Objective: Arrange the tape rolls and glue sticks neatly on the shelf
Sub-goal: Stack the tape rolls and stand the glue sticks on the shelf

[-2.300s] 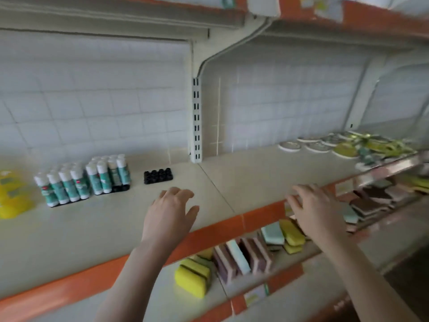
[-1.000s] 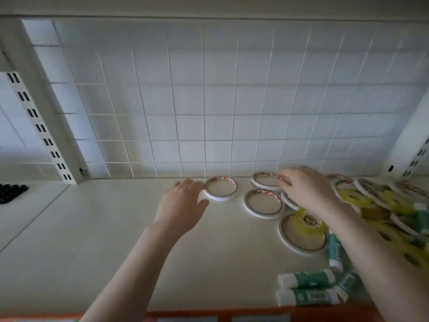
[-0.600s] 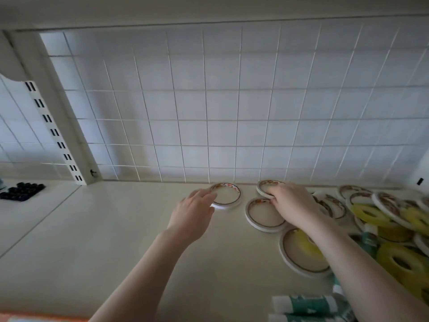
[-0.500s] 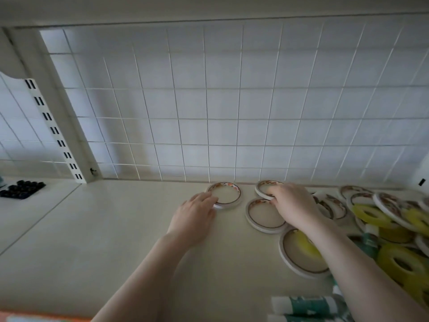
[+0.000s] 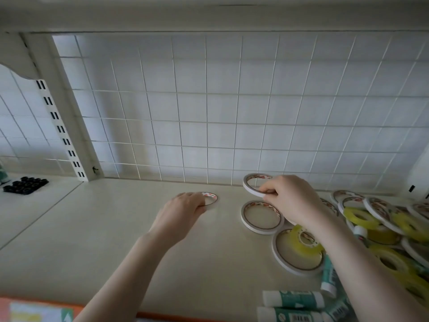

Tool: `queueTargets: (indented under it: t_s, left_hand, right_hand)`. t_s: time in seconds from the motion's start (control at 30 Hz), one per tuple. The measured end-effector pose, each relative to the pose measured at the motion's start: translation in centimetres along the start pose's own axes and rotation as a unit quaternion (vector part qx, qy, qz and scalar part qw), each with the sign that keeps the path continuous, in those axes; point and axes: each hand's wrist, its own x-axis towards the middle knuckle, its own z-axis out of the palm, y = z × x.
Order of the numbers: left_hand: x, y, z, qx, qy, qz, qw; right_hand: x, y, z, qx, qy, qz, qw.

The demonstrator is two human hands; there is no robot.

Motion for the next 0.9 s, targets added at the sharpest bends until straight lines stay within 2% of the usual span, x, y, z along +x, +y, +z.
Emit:
queueTargets:
  t_s: [0.23,0.53,0.7,0.9]
  left_hand:
    - [-2.9,-2.3,-3.1,-0.002,0.053,-0.047,0.997]
    - [-8.4,-7.8,-8.7,0.059,0.130,-0.020,0.990]
    - [-13.0,-15.3,-13.8,0.087,0.146,-0.013,0.985]
    - [-19.4,-27.6,-21.1,0.124,0.153,-0.003,0.980]
  right_hand:
    - [0.3,-1.4,0.0,-0.027,0.045,-0.048,0.997]
    - [0.6,-9.2,1.8,-0.018,0.075,-0.088,0.993]
    - [1.5,-19.0,3.8,-0.011,0.082,-0.108,0.991]
    - [3.4,-34.6,8.4,0.022,0.120,-0.127,0.984]
